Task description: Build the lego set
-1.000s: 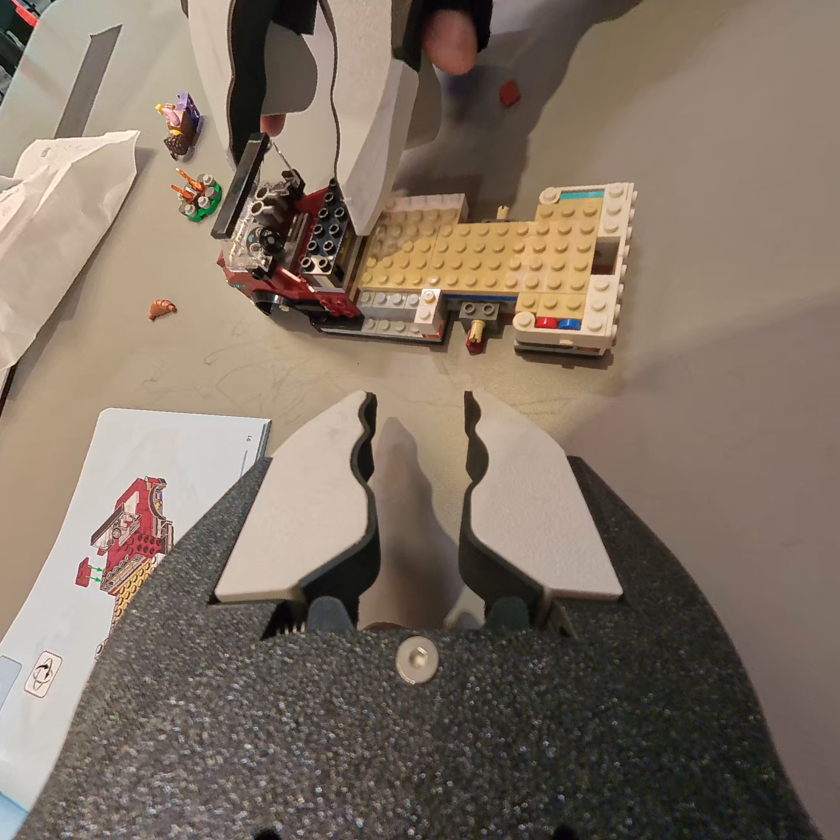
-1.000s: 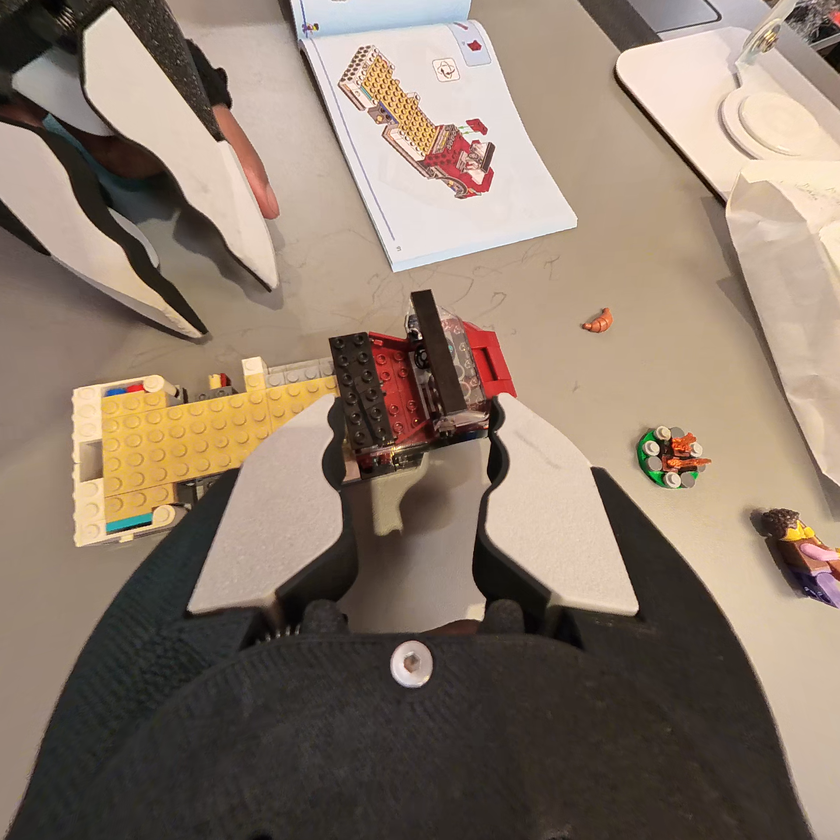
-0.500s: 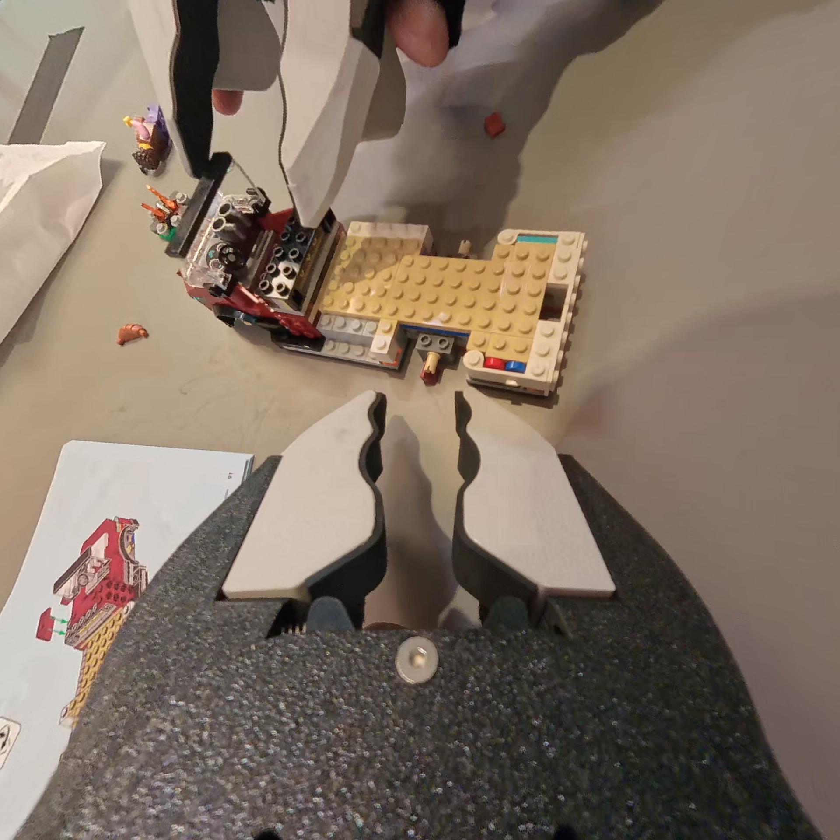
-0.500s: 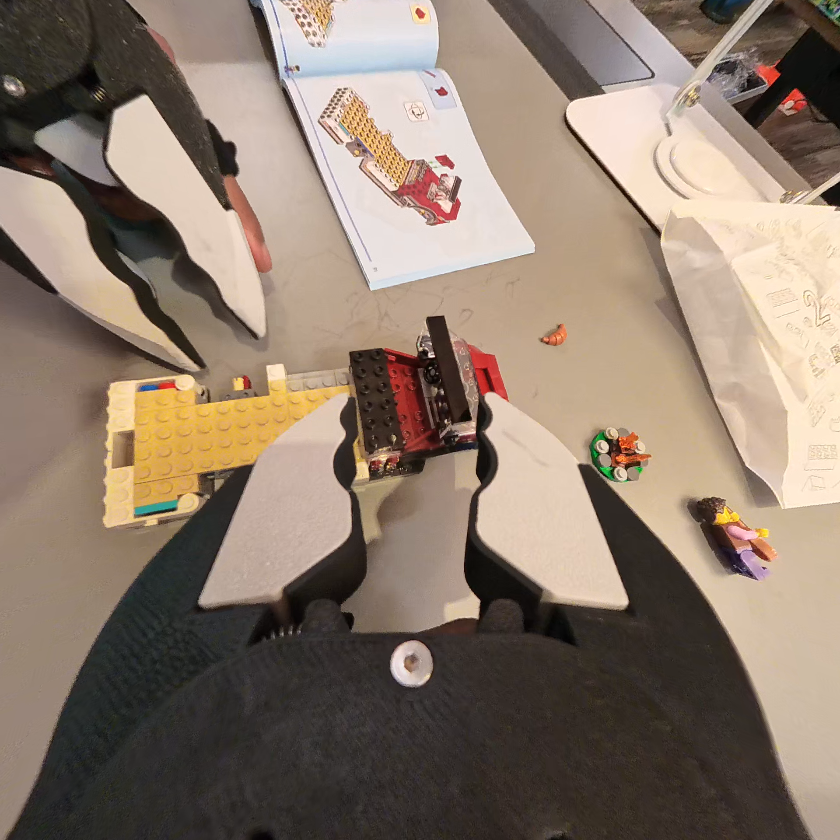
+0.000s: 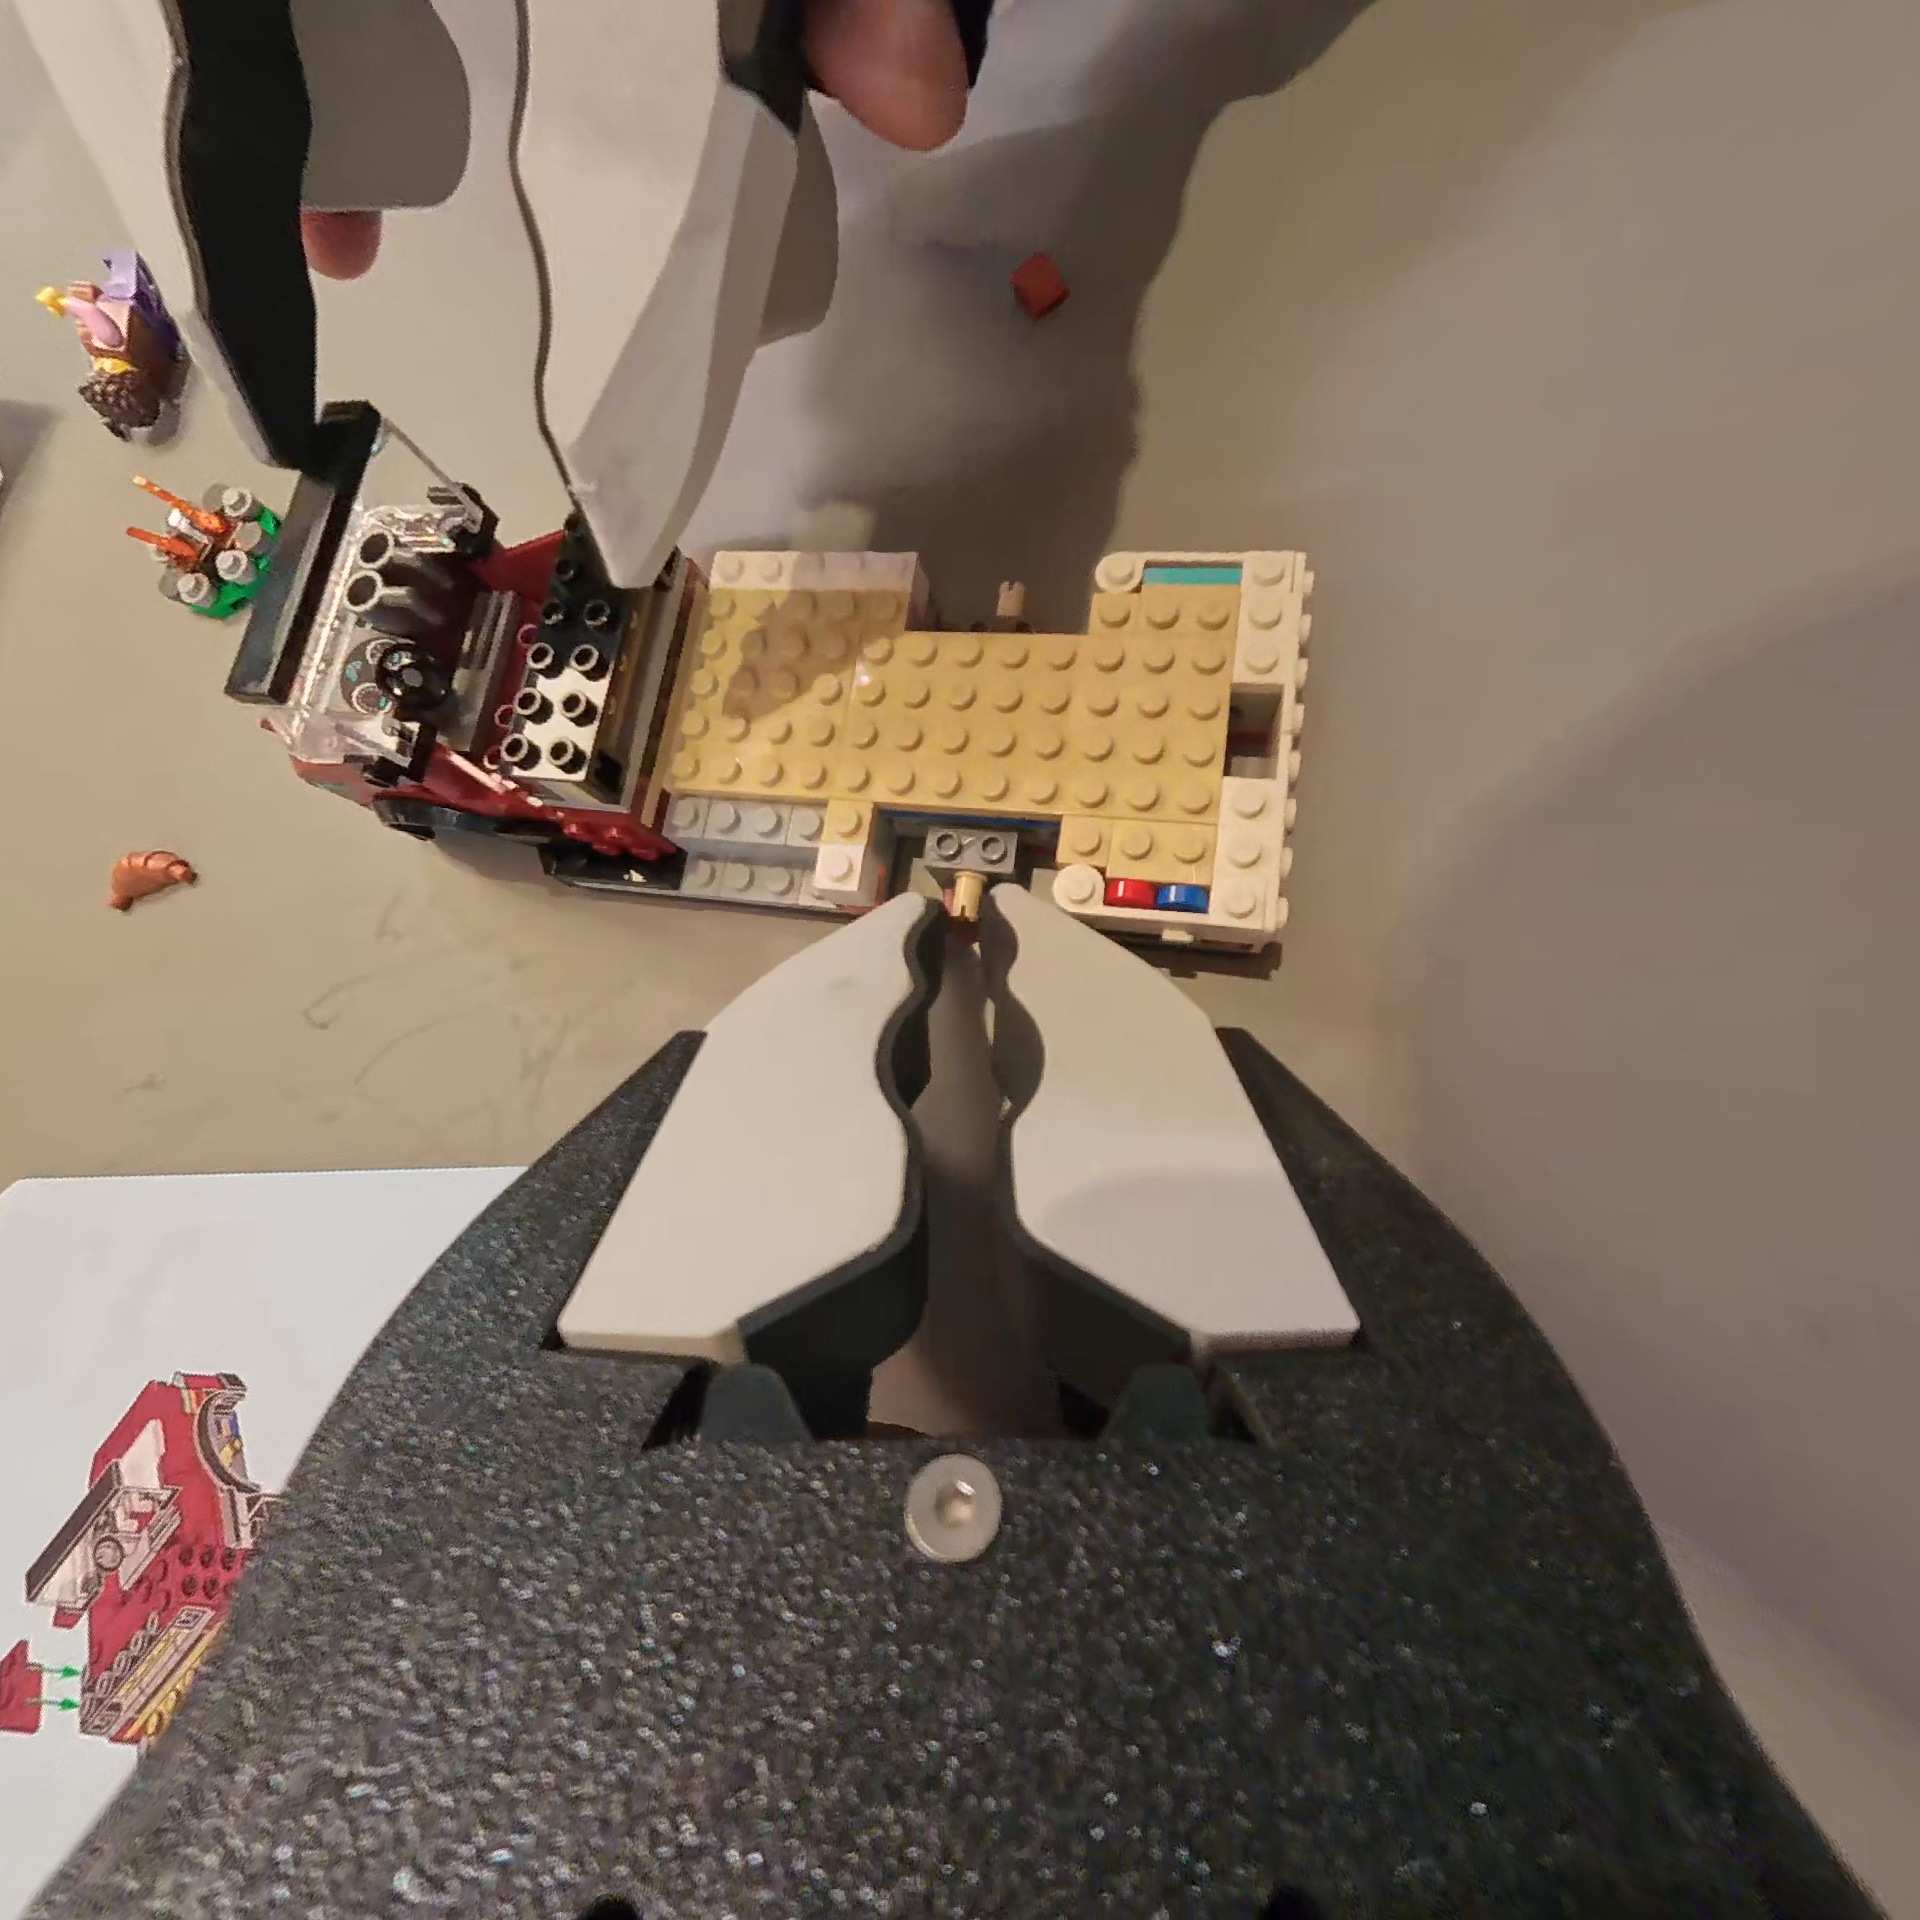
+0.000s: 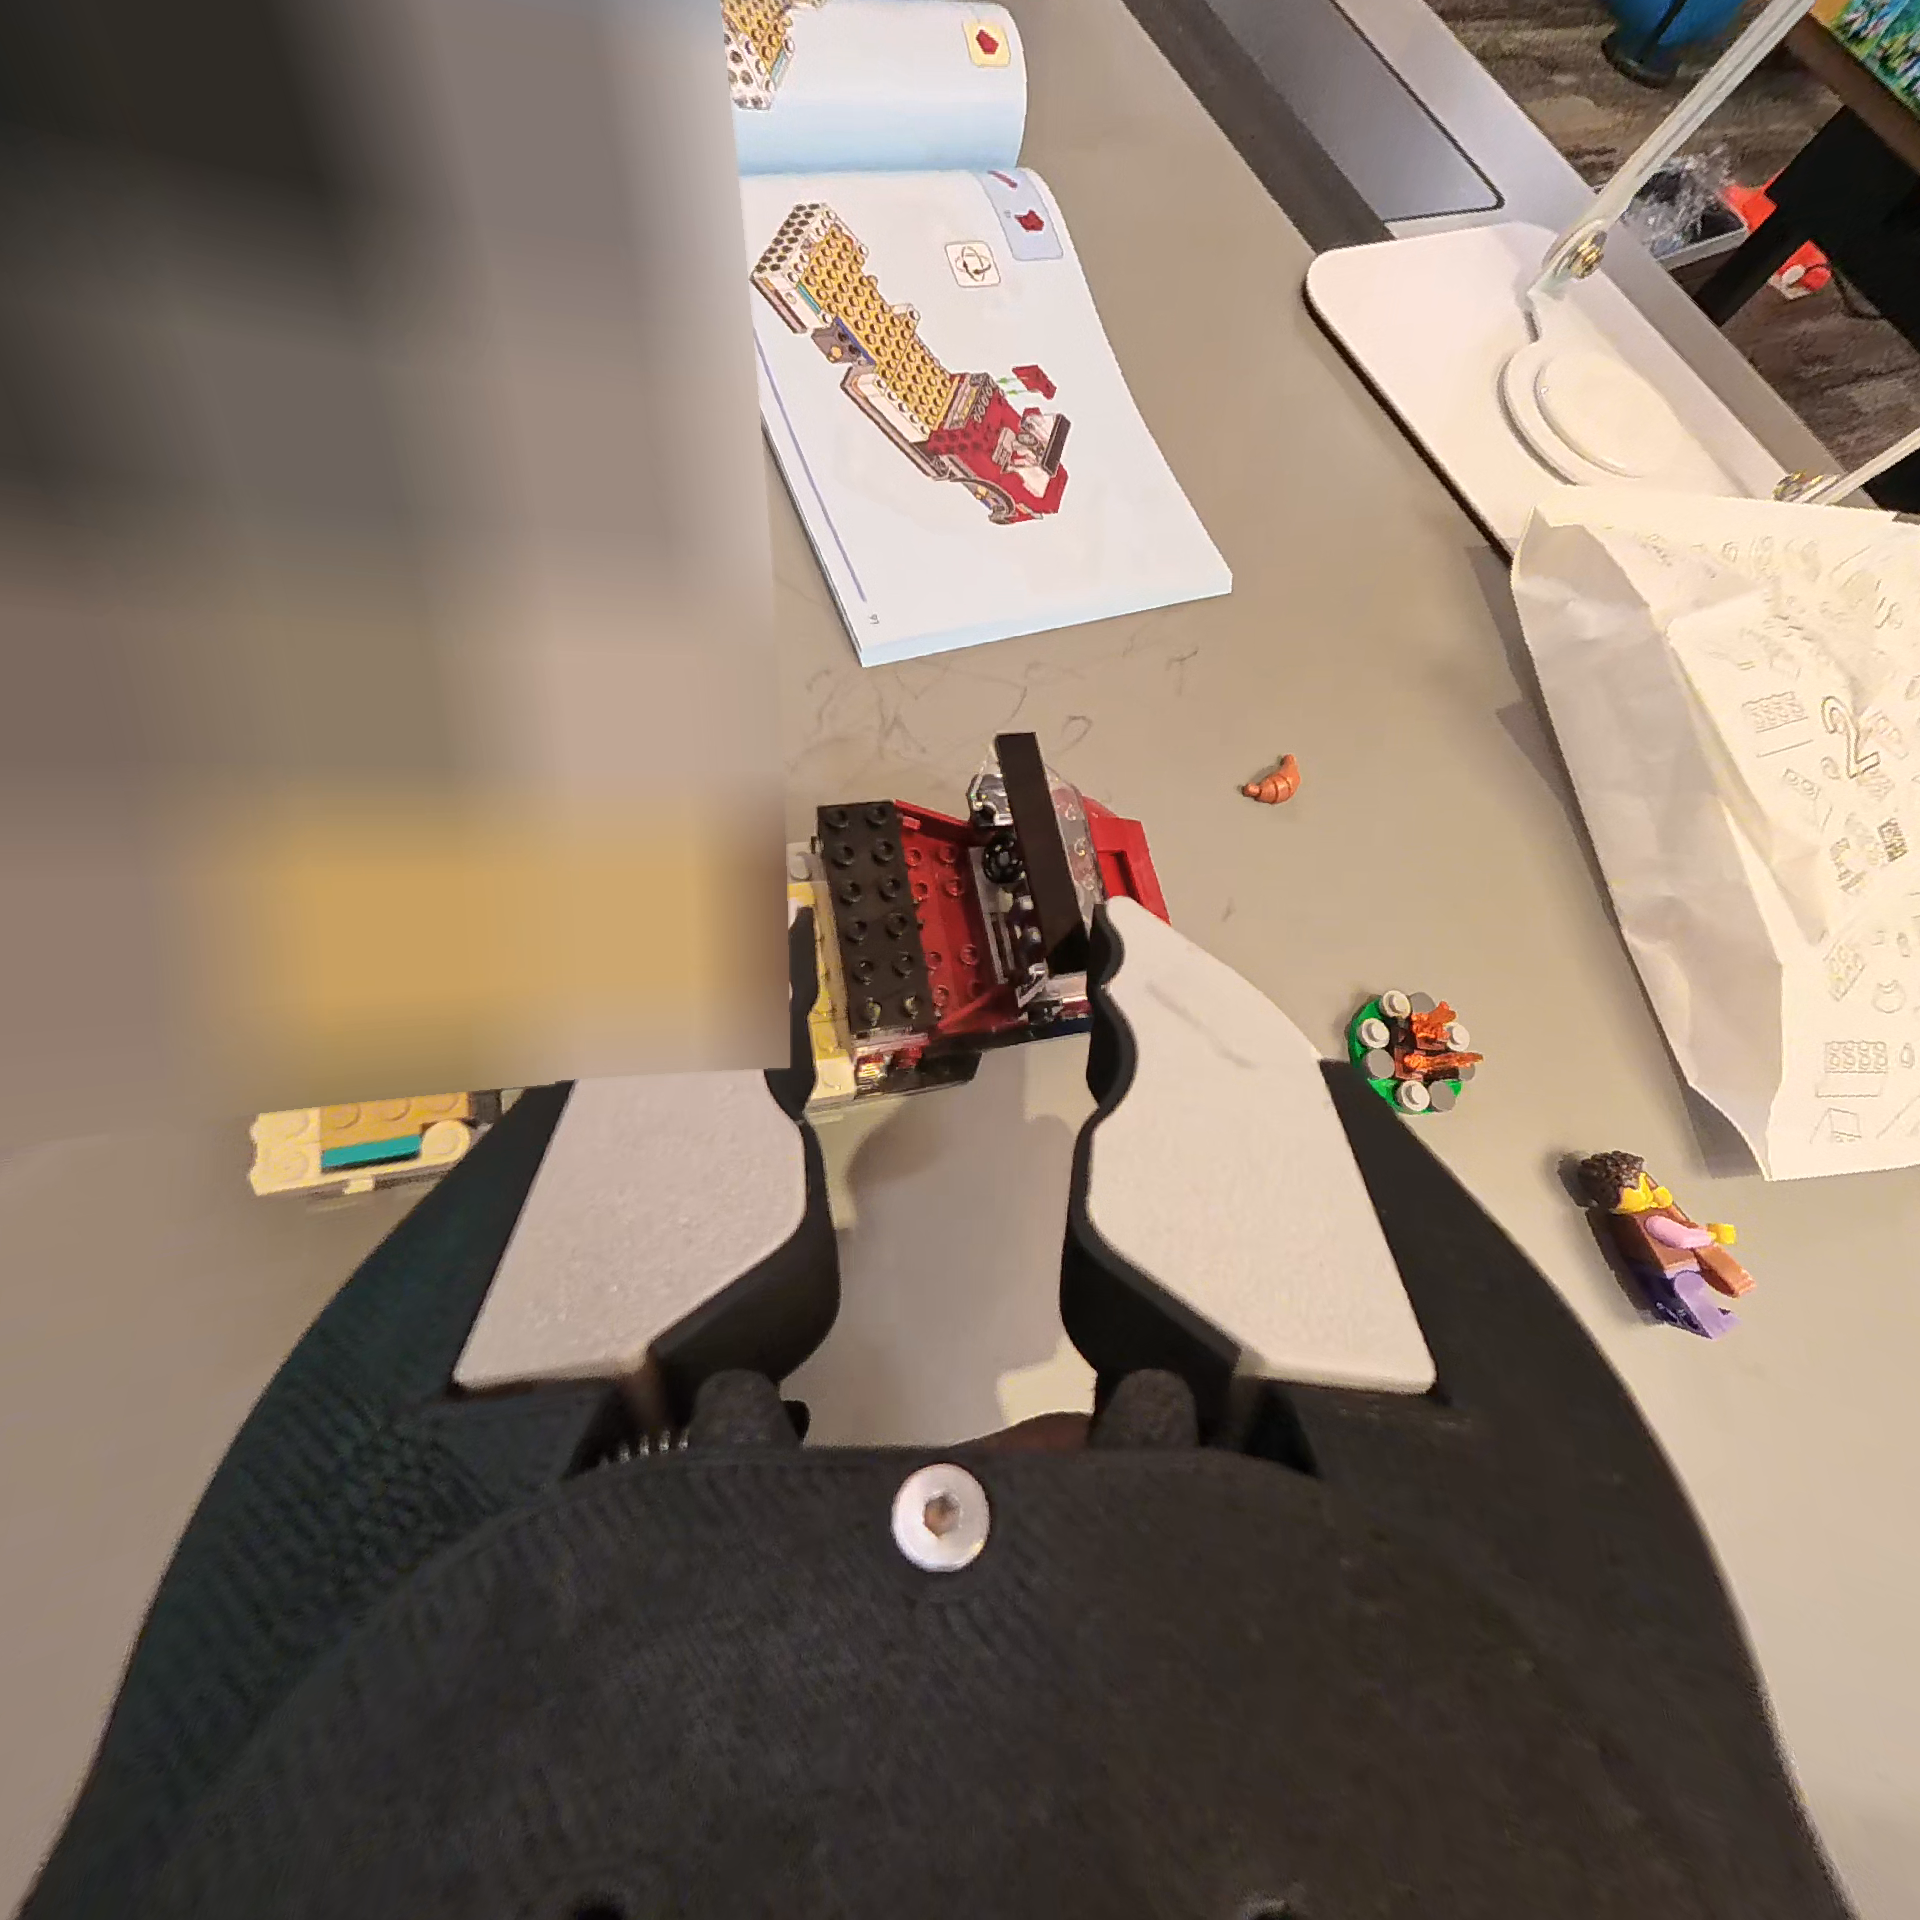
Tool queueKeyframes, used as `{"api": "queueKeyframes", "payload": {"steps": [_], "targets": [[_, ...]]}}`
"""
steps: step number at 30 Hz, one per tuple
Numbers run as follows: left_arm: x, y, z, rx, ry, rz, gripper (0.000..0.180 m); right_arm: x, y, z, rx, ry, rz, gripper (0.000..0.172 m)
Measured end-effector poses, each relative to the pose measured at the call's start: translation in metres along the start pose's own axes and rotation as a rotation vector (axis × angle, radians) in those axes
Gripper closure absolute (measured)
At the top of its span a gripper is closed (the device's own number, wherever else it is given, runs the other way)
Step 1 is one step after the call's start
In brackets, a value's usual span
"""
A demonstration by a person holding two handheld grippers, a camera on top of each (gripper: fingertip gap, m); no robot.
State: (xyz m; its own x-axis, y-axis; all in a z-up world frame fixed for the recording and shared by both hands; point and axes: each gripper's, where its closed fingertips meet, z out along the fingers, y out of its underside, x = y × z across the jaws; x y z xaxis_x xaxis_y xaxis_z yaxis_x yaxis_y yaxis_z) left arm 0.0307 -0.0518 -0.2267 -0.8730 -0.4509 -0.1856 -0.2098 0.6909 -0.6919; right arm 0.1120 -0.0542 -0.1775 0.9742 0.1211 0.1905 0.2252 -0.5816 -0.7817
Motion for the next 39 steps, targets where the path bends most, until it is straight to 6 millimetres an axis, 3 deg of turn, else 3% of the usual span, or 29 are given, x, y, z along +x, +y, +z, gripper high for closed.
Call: {"api": "queueKeyframes", "payload": {"steps": [13,17,19,26,32,39], "targets": [[-0.013,0.027,-0.024,-0.031,-0.035,-0.088,0.178,-0.003,-0.006,-0.004,0.019,0.018,-0.049,0.122],[-0.019,0.029,-0.036,0.040,-0.031,-0.185,0.178,-0.005,-0.009,-0.004,0.027,0.023,-0.069,0.122],[-0.021,0.022,-0.044,0.116,-0.014,-0.227,0.178,-0.008,-0.012,-0.004,0.040,0.022,-0.088,0.122],[-0.034,-0.028,-0.081,0.542,0.113,-0.472,0.179,-0.034,-0.039,-0.002,0.135,-0.010,-0.128,0.125],[-0.045,-0.065,-0.107,0.910,0.216,-0.619,0.179,-0.065,-0.069,0.002,0.271,-0.189,0.108,0.128],[-0.041,-0.075,-0.104,1.010,0.239,-0.617,0.179,-0.062,-0.092,-0.008,0.473,-0.339,0.435,0.136]]}}
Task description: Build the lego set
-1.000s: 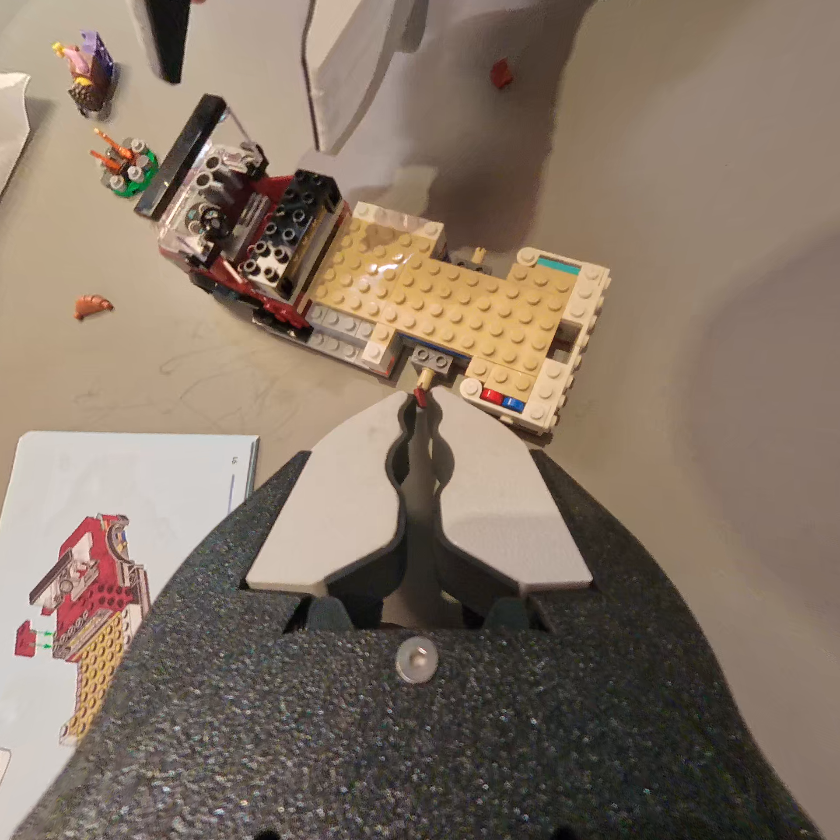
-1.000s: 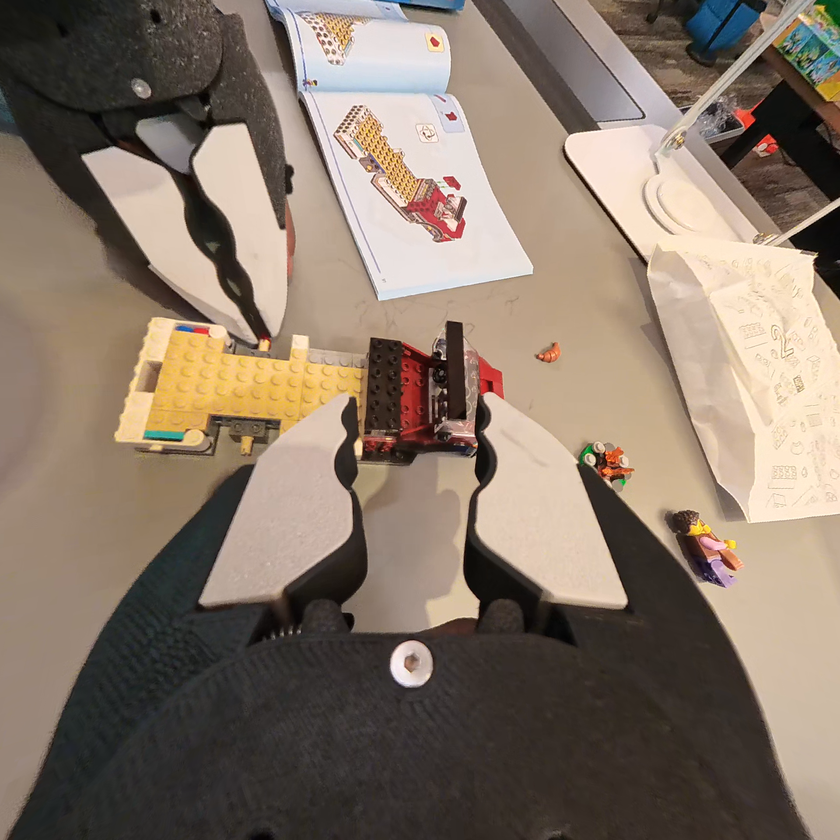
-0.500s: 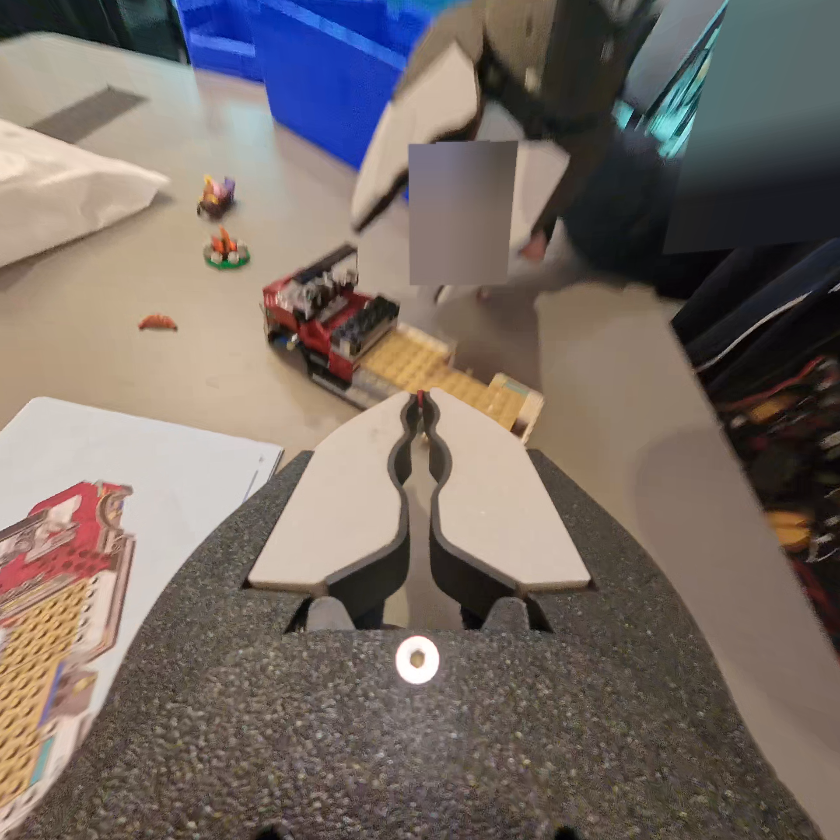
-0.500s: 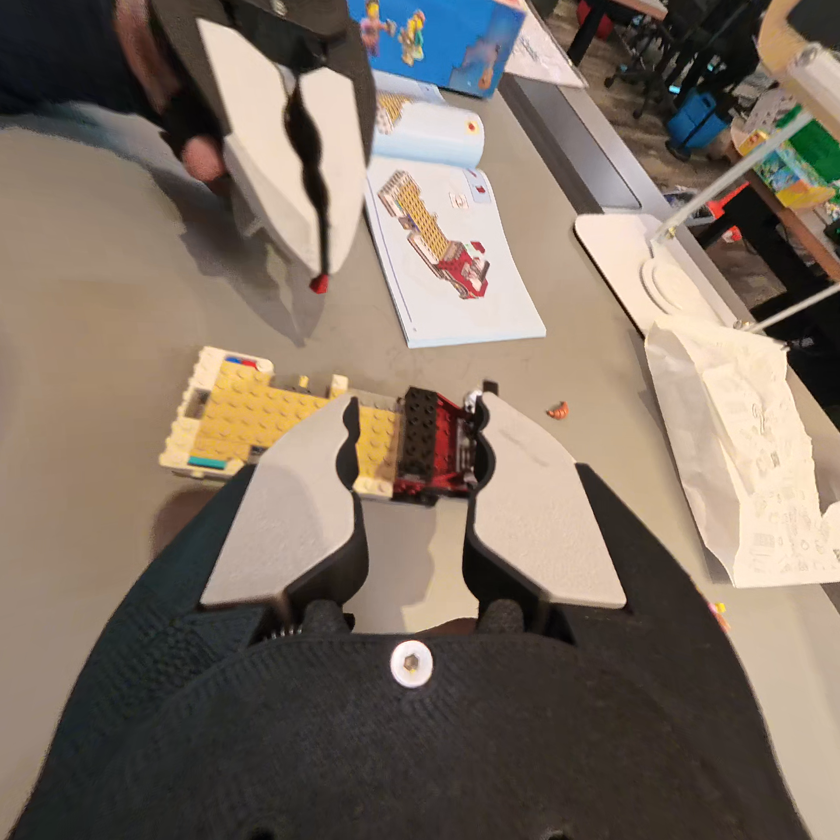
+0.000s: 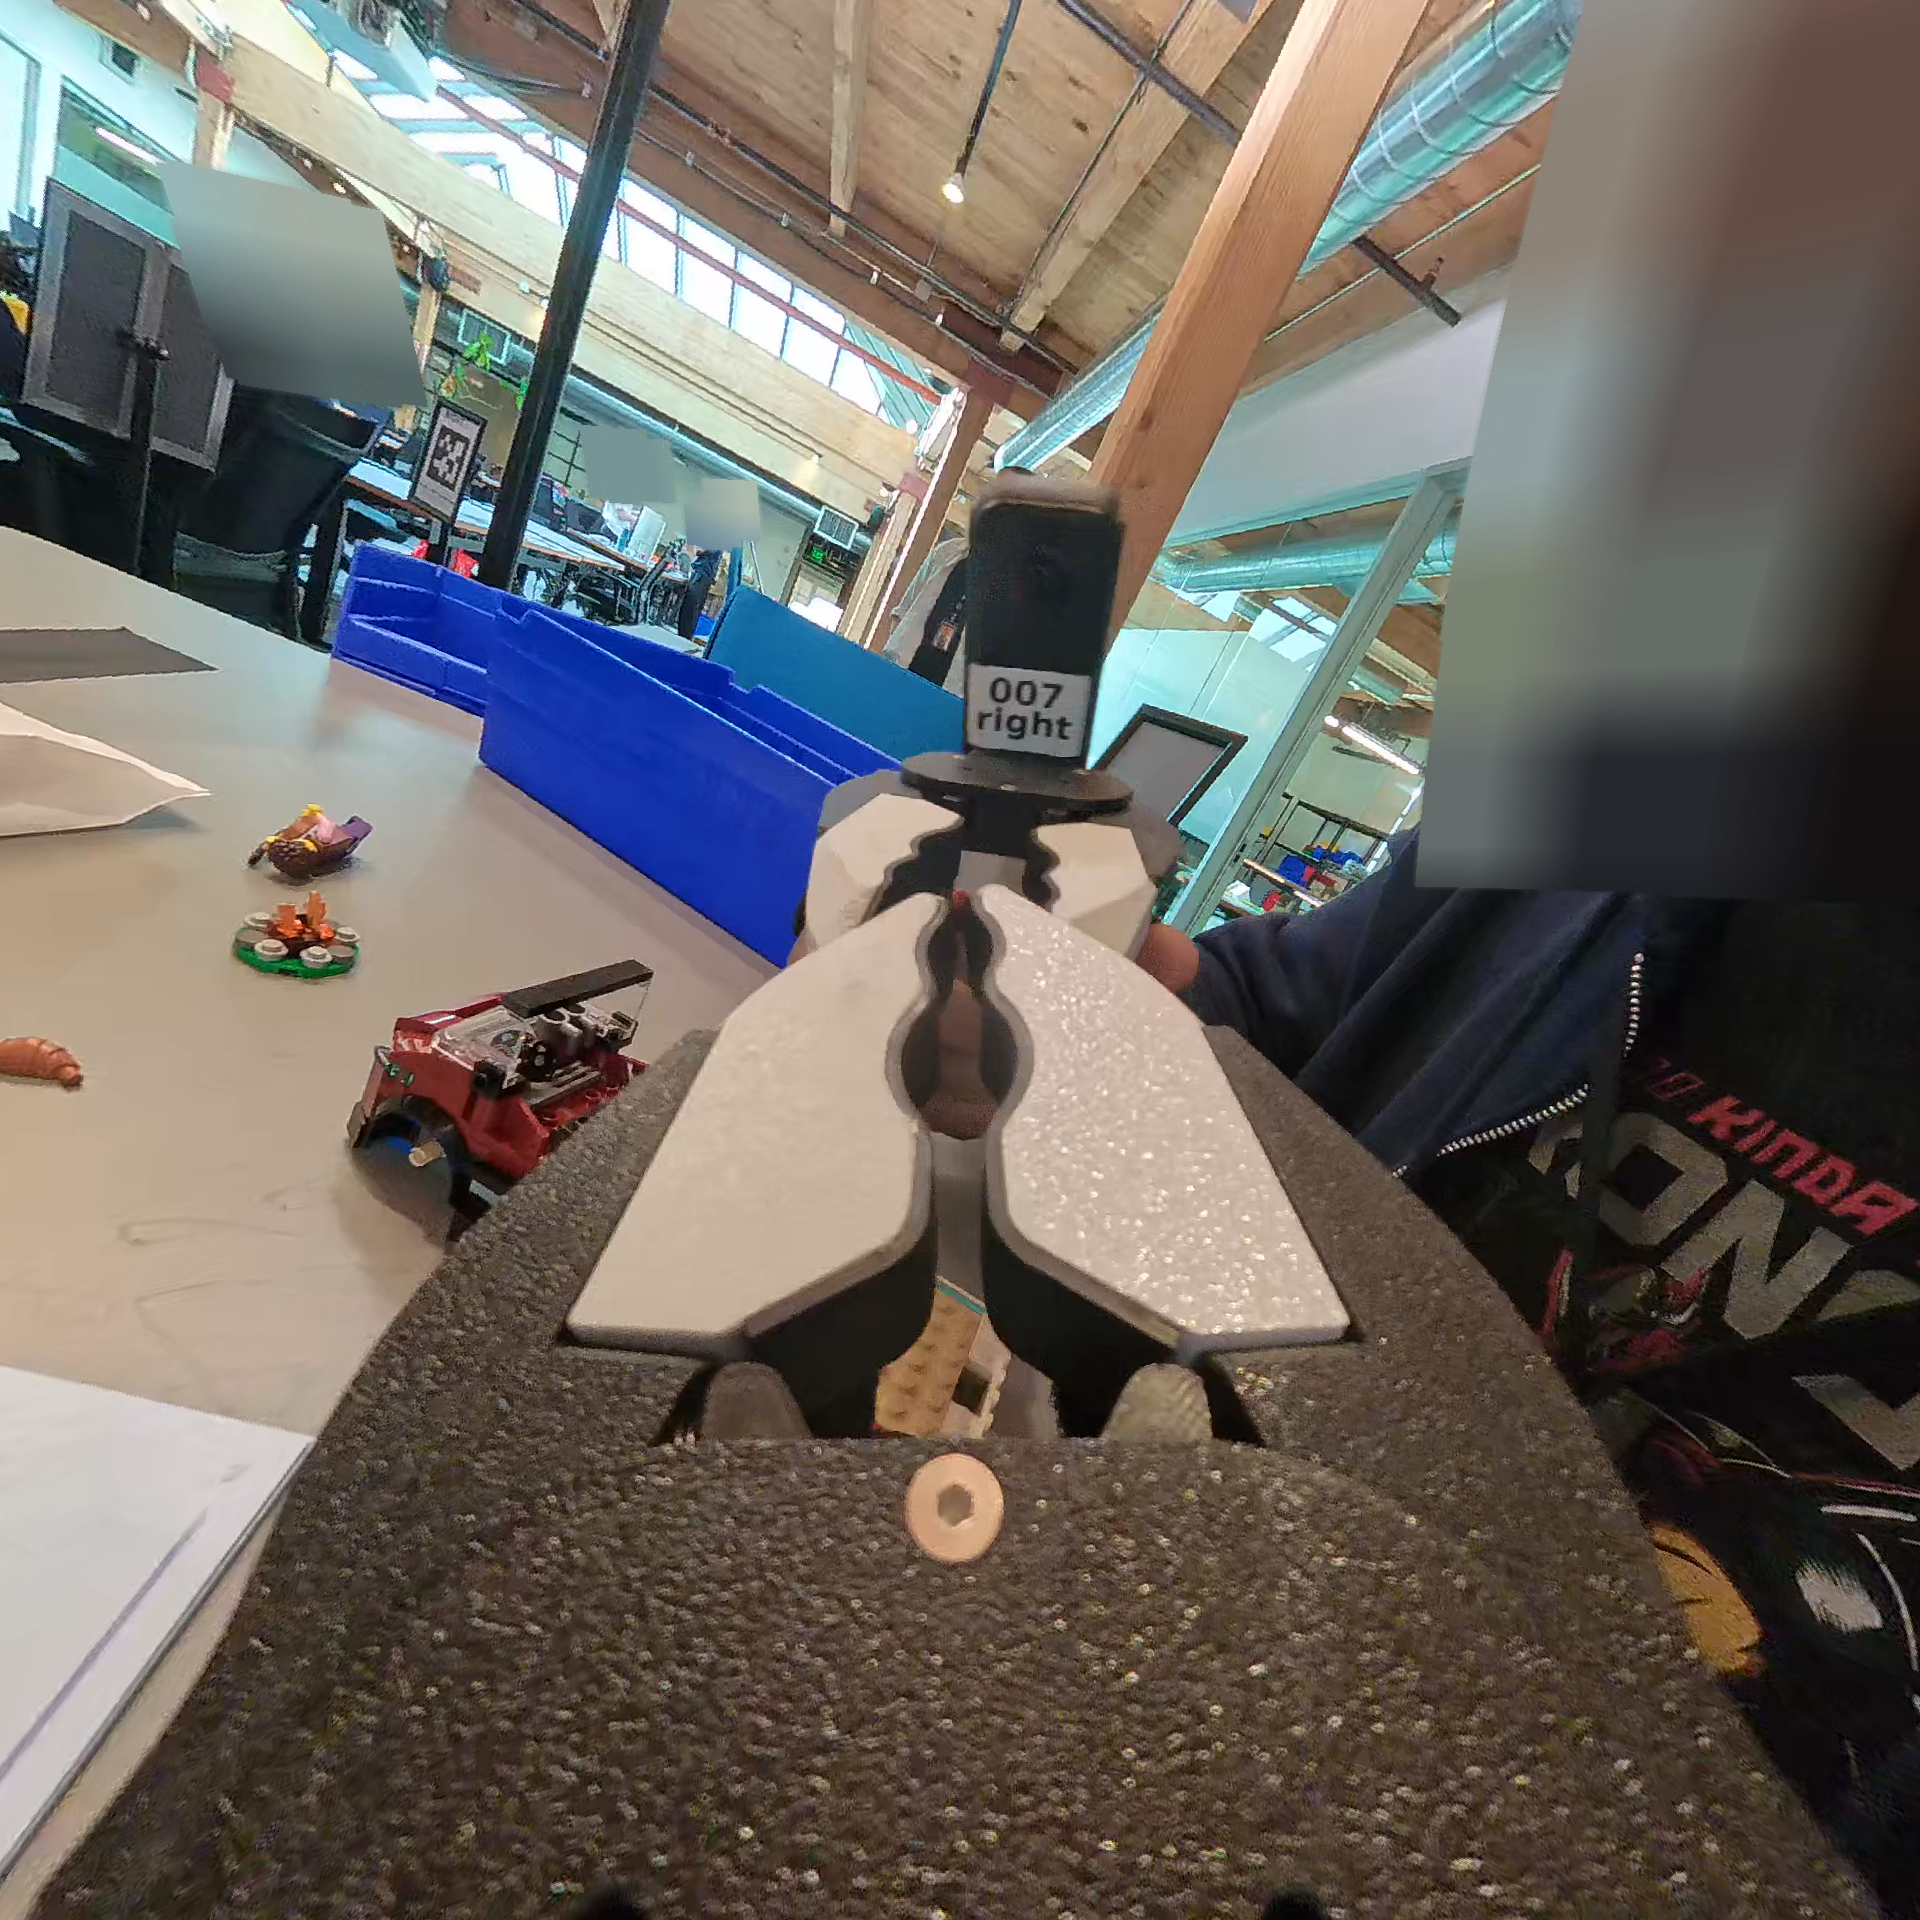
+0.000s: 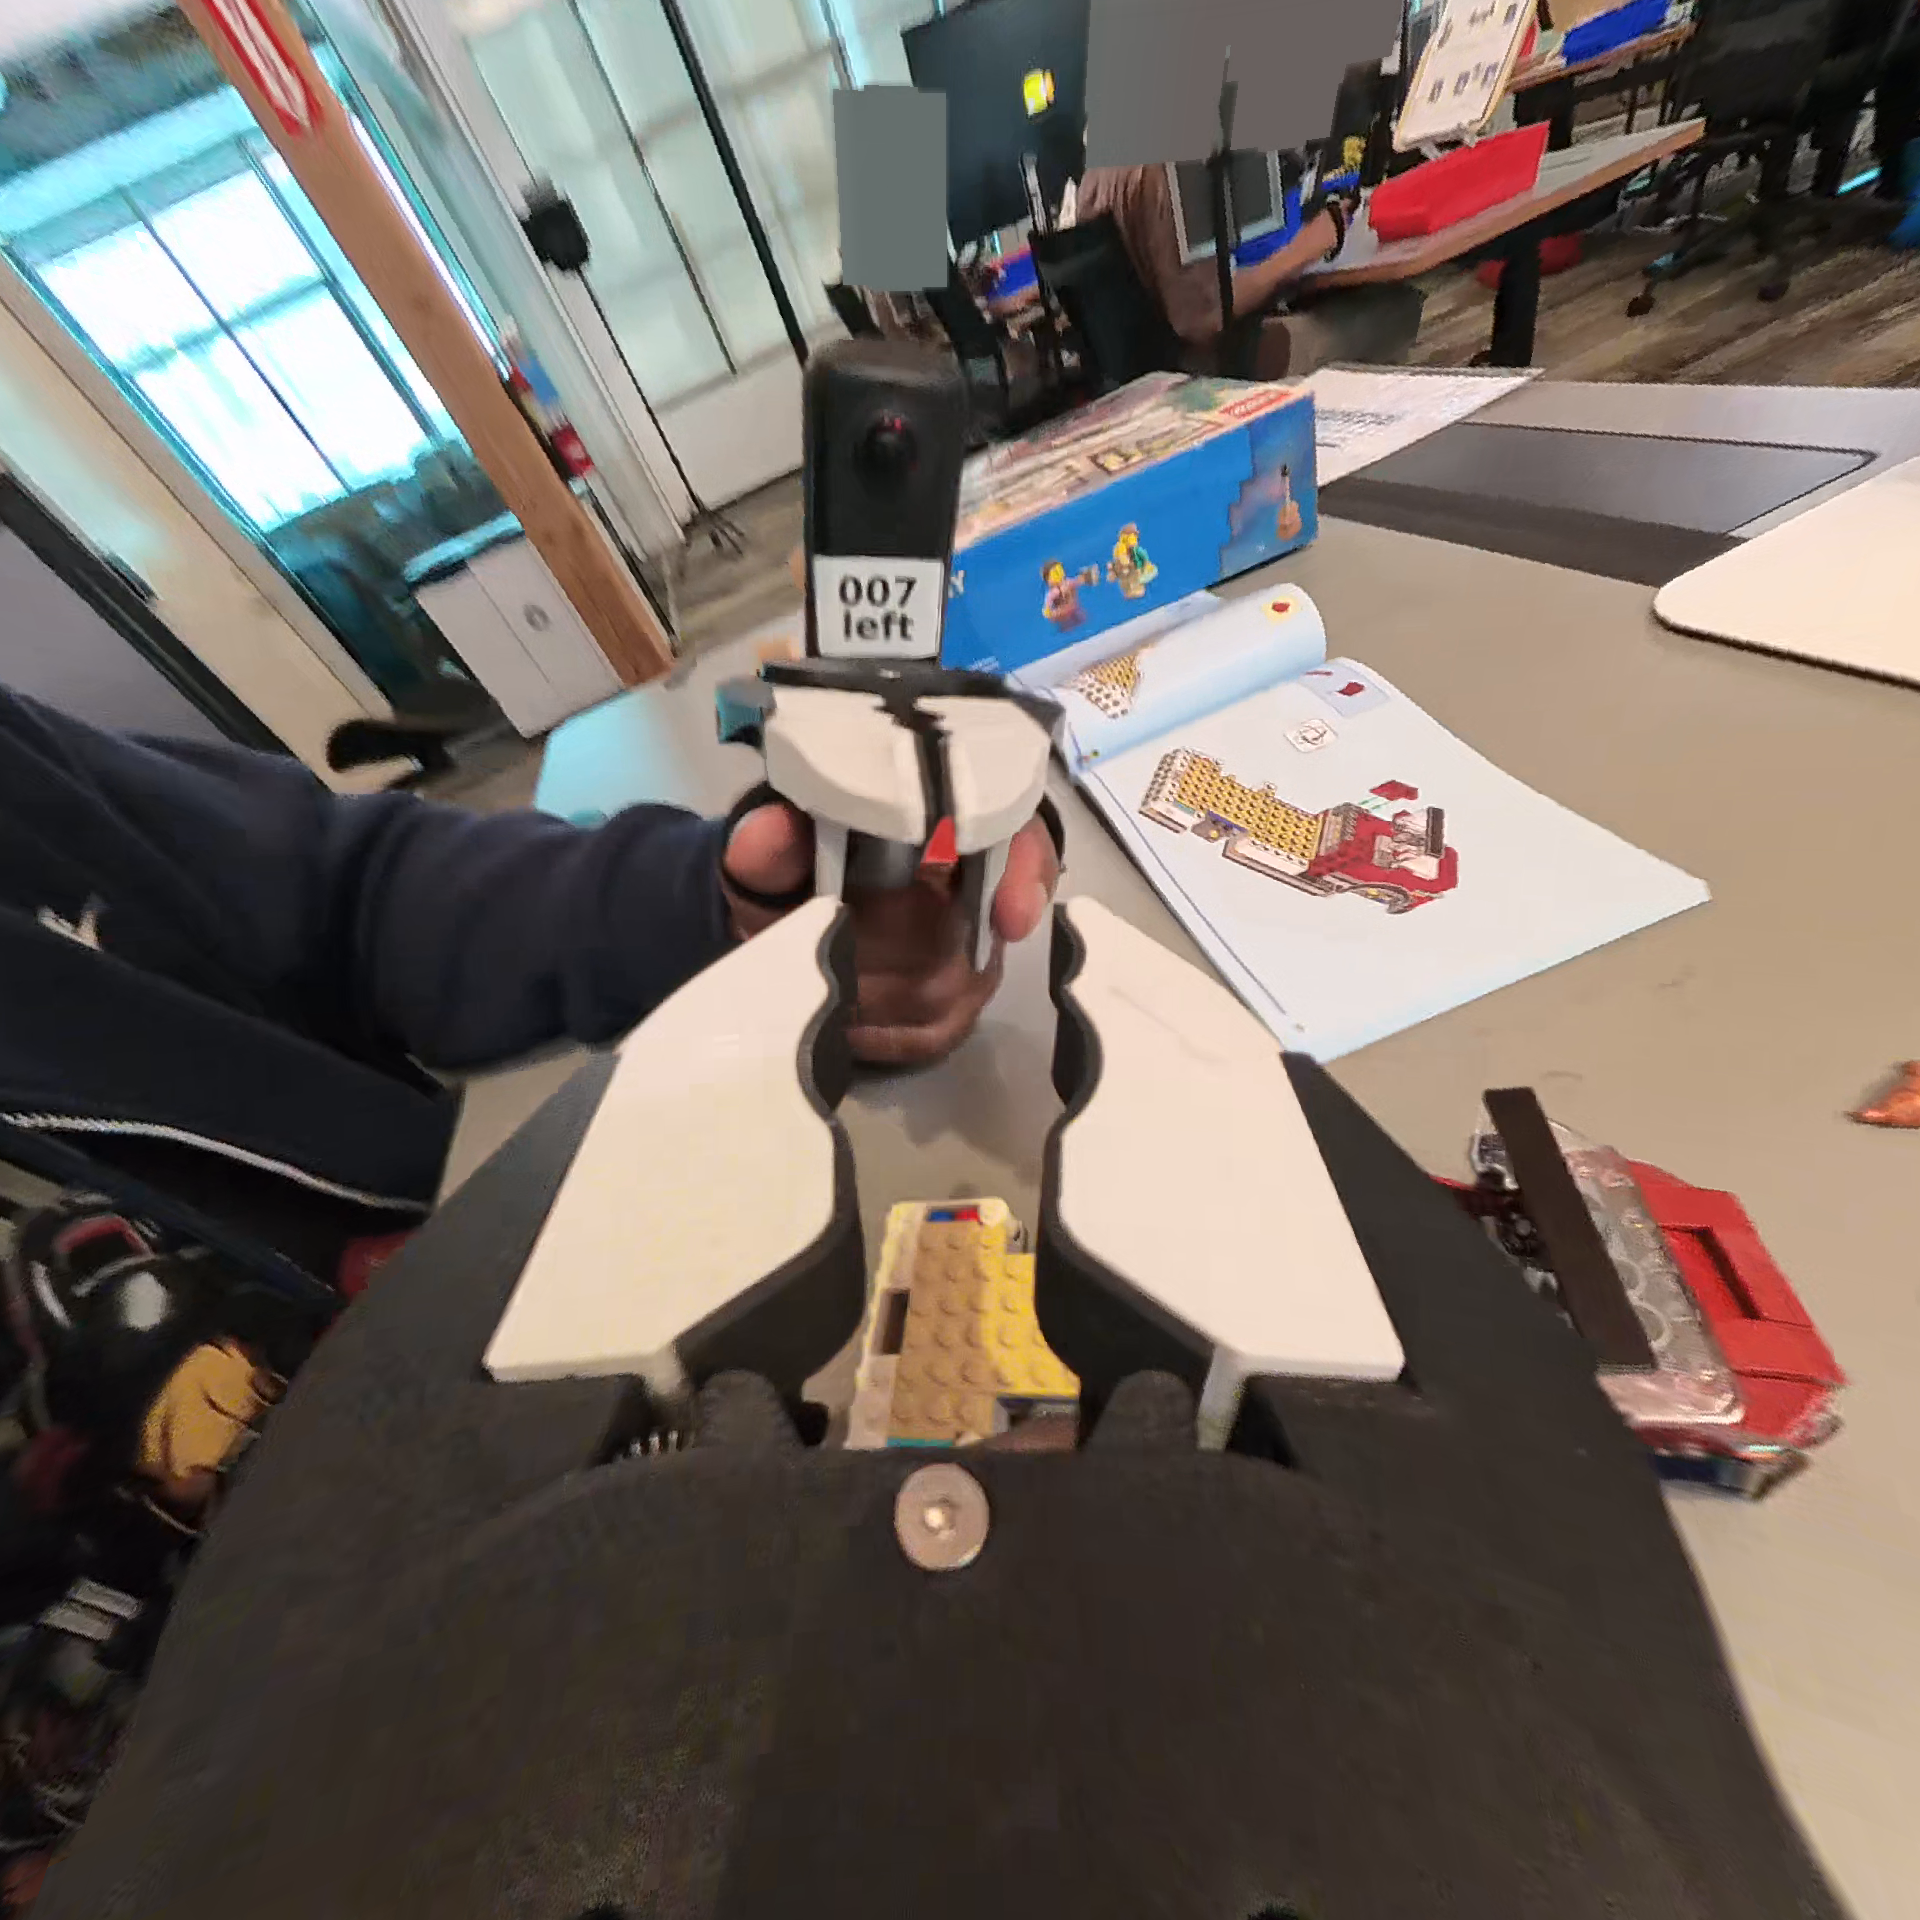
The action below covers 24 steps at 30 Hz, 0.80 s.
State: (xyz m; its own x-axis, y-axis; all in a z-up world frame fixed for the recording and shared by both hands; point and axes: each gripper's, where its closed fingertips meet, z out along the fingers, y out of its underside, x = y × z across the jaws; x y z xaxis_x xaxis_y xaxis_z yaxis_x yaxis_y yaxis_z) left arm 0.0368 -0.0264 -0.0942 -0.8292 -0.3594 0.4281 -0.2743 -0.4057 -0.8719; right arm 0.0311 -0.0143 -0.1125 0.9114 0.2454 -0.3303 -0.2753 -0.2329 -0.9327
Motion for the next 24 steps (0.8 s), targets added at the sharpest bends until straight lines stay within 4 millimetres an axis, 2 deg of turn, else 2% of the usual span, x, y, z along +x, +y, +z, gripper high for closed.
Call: {"api": "queueKeyframes", "payload": {"steps": [7,24], "targets": [[-0.0044,0.0012,0.0003,0.030,0.009,-0.044,0.179,0.0018,-0.0001,-0.0007,0.033,-0.042,0.066,0.143],[-0.0068,0.0062,0.0028,0.007,-0.005,-0.052,0.179,0.0031,-0.0034,-0.0014,0.078,-0.039,0.087,0.166]]}}
